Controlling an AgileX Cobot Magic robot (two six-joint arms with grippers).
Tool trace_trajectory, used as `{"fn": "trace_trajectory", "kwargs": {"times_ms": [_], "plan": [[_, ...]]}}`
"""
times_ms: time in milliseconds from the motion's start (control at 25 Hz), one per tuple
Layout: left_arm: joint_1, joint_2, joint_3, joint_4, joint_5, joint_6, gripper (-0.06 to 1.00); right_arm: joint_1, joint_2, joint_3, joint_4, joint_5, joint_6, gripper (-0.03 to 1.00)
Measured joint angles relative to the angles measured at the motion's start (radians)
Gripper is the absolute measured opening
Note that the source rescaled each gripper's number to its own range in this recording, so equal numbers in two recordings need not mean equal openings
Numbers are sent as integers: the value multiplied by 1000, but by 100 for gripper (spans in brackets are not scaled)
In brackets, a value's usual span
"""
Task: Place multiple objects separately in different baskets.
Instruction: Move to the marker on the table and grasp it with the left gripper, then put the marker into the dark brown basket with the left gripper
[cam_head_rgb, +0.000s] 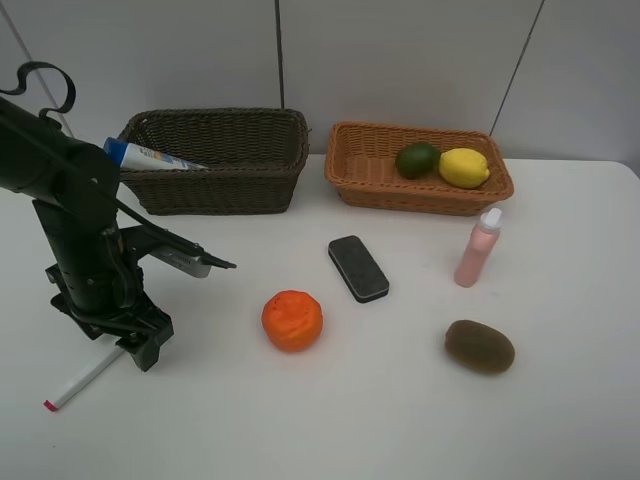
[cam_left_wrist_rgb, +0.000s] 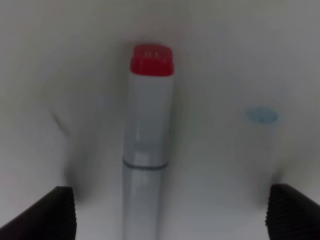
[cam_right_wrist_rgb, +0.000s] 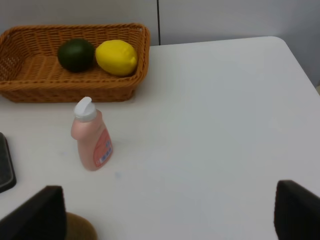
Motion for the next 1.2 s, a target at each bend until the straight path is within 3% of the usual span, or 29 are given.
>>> {"fn": "trace_trajectory", "kwargs": {"times_ms": [200,280,320,480,720,920,1040,1200], "plan": [[0,21,-2,-2,-5,3,98,0,0,0,0,0,0,98],[0,23,-2,-2,-2,3,88,0,0,0,0,0,0,98],[0,23,-2,-2,1,3,75,0,0,0,0,0,0,98],[0,27,-11,-4,28,4,0,0,0,0,0,0,0,98],[0,-2,-106,-17,95,4,3,0,0,0,0,0,0,98],[1,-139,-276,-51,125,23,3,0,0,0,0,0,0,98],[18,-158,-438,-59,69,26,3,0,0,0,0,0,0,98],[53,-84,-635,-59,-105,-2,3,0,0,0,0,0,0,98]]}}
